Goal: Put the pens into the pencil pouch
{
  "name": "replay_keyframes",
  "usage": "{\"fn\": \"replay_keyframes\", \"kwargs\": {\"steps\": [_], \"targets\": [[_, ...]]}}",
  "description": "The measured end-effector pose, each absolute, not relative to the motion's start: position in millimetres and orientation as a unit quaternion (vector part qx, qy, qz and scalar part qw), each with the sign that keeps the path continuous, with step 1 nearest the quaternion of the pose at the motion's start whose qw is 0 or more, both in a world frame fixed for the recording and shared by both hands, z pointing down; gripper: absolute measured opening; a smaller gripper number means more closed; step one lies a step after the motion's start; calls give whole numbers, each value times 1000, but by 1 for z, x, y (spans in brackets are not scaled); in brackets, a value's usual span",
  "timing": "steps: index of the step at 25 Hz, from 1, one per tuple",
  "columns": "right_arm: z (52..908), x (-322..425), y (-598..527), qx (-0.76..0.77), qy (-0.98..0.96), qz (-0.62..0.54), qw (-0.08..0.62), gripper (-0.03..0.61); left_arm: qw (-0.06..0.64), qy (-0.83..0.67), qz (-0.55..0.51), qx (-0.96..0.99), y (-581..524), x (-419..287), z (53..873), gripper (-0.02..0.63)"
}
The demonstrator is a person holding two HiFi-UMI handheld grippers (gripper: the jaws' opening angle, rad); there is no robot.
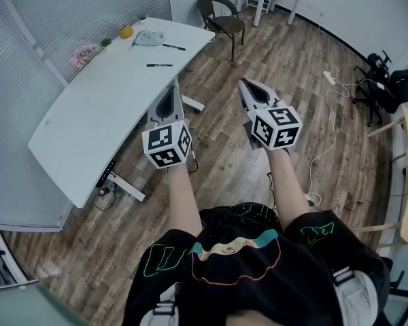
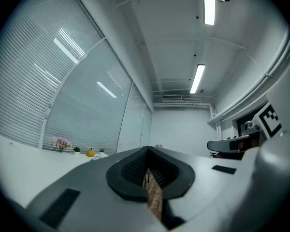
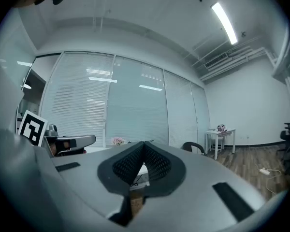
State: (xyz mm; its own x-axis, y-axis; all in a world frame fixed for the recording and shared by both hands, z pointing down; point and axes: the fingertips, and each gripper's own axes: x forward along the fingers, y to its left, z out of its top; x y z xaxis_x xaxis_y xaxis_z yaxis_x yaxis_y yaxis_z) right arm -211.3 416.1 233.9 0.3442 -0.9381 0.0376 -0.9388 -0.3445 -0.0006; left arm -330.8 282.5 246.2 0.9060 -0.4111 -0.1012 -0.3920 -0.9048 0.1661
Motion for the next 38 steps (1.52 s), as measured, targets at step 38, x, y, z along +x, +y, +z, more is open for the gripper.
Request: {"fn": "replay_keyframes", "kwargs": {"steps": [38], "targets": [[369, 29, 159, 760, -627, 171, -33, 2, 116, -296, 79, 945, 45, -149, 364, -3]]}}
